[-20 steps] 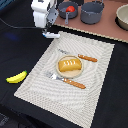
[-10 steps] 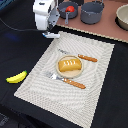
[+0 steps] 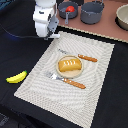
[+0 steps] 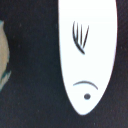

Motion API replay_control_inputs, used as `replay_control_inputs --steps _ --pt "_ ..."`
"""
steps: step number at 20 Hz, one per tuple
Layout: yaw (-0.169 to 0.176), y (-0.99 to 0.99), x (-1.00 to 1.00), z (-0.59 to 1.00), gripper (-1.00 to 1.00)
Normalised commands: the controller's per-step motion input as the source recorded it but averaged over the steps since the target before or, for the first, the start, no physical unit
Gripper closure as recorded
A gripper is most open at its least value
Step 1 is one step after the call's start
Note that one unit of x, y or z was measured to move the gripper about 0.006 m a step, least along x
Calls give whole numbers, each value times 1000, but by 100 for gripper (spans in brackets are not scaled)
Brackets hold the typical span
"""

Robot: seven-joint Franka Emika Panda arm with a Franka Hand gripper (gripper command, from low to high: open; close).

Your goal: Interact with the objects in diverse but meaningful ways.

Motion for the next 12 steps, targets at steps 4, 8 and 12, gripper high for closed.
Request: replay_control_inputs --steps 4,8,12 --pt "0 0 0 -264 -100" --pt "0 0 0 -246 100" --pt "0 0 0 -221 100"
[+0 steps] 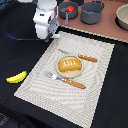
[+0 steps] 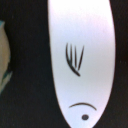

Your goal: Interact with the objects in diverse but meaningful ways.

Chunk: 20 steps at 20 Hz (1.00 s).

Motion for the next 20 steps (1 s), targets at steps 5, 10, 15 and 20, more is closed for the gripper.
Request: replay_control_inputs --steps 5,10,15,20 --pt "0 0 0 -208 100" --pt "1 0 -1 -88 100" --pt "-5 18 -127 618 100" --pt "-45 -1 -141 1000 100"
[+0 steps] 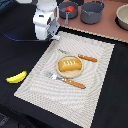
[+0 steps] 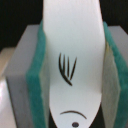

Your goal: Interact with the objects in diverse but meaningful ways.

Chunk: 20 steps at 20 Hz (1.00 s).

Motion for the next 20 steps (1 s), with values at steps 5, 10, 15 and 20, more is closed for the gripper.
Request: replay_control_inputs --steps 5,10,15,20 --pt "-66 -11 -7 1000 100" --pt "-68 -8 0 1000 100" --pt "-58 -5 0 977 100" --pt "-36 78 25 687 100"
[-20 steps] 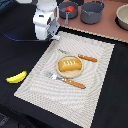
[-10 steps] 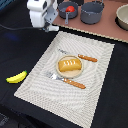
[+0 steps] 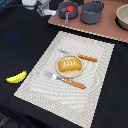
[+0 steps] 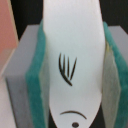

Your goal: Interact with the objects in diverse but meaningful ways.

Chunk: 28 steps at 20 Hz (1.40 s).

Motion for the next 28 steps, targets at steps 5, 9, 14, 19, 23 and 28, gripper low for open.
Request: replay_control_inputs --steps 5,9,14,19,23,28 --pt "-3 298 325 165 100" --pt "-6 244 421 206 100" --pt "-16 83 434 186 100" --pt "-1 434 474 123 100" --pt "0 634 569 46 100" --pt "0 771 463 25 100"
